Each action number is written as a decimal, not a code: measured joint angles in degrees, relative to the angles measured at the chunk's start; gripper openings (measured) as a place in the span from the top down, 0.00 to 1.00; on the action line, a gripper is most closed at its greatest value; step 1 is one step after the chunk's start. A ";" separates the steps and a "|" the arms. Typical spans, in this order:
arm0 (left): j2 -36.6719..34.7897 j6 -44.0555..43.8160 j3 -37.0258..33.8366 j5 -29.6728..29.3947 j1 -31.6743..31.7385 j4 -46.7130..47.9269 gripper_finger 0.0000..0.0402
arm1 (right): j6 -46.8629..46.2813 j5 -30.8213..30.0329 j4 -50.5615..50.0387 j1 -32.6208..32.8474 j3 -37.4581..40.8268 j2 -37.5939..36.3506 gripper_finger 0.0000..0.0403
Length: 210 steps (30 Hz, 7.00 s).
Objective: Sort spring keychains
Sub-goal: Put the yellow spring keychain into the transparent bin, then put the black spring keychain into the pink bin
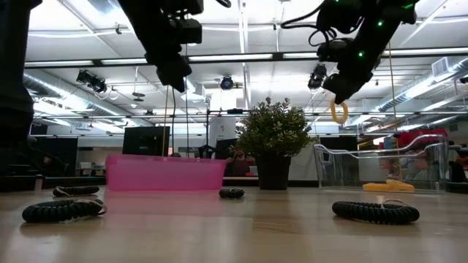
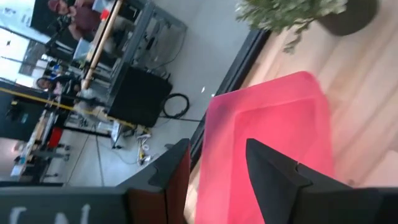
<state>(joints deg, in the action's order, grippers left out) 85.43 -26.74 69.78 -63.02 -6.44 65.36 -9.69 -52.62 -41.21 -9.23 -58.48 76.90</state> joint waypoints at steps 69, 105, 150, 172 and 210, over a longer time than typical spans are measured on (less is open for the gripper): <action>0.02 -1.88 0.00 10.92 3.56 -2.64 0.60 | -18.28 41.19 -2.90 9.94 0.00 0.13 0.72; 0.02 -1.07 0.02 10.62 1.76 -8.37 0.60 | -20.38 52.13 20.28 31.76 0.00 24.26 0.72; 0.05 -2.06 0.02 3.36 -14.17 -23.15 0.60 | 8.72 -12.19 28.96 32.04 -11.95 18.97 1.00; 1.42 33.94 -7.60 2.37 -13.83 -54.67 0.60 | 42.28 -10.50 59.50 28.37 -10.16 19.02 1.00; 0.04 42.88 -13.20 6.13 -13.41 -79.24 0.60 | 48.54 -2.40 71.00 28.15 -4.35 19.91 1.00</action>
<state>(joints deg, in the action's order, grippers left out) 85.47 16.14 56.58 -56.89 -19.86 -13.88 38.85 -55.02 29.79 18.92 -62.83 96.82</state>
